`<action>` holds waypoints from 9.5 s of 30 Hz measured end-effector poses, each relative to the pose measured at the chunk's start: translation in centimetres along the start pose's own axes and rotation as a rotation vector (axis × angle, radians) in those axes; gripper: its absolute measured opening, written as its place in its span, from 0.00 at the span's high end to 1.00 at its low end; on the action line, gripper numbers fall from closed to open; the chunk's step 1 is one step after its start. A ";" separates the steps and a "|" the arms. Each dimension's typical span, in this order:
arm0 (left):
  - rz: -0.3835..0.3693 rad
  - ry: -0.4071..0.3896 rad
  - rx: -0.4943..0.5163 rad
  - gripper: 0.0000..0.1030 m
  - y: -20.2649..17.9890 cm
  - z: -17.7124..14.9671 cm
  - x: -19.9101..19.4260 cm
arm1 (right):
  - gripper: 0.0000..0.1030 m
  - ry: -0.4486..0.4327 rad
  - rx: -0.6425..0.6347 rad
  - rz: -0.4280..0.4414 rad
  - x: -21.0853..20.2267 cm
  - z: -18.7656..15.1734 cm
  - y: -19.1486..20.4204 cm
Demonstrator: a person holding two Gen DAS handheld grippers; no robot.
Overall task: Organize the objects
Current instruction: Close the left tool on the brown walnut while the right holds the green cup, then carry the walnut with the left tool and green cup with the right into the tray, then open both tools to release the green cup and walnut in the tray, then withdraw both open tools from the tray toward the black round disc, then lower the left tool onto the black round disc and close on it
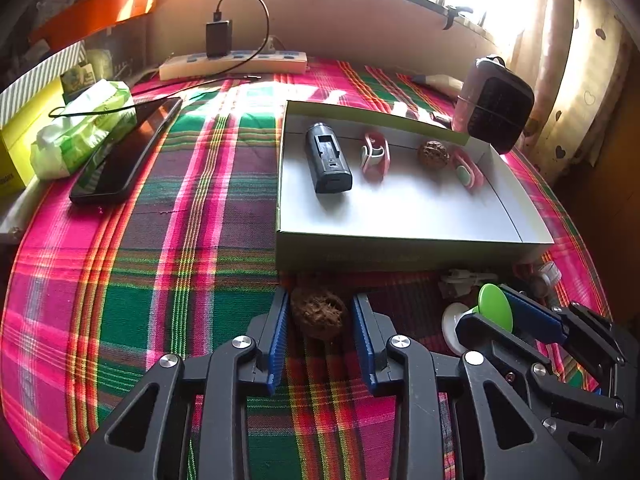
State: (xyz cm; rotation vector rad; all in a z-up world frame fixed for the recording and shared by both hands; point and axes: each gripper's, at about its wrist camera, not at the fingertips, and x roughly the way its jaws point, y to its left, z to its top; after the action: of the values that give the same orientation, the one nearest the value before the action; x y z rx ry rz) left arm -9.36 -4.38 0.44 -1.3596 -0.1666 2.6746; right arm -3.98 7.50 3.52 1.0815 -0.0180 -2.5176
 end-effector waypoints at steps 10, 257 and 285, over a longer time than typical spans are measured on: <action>0.005 -0.003 0.002 0.73 0.2 -0.2 -0.2 | 0.66 0.001 0.000 0.000 0.0 0.0 0.1; -0.212 0.004 0.162 0.59 -10.7 -1.6 0.4 | 0.46 -0.063 0.181 -0.187 -6.8 -4.5 -10.2; -0.208 0.039 0.133 0.60 -12.6 -0.4 2.0 | 0.46 -0.026 0.179 -0.165 -6.2 -3.8 -11.7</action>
State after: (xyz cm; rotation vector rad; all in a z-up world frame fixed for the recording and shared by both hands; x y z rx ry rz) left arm -9.29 8.34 0.60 -1.2776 -0.1165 2.4409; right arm -1.62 21.07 3.17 1.1626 -0.1712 -2.7205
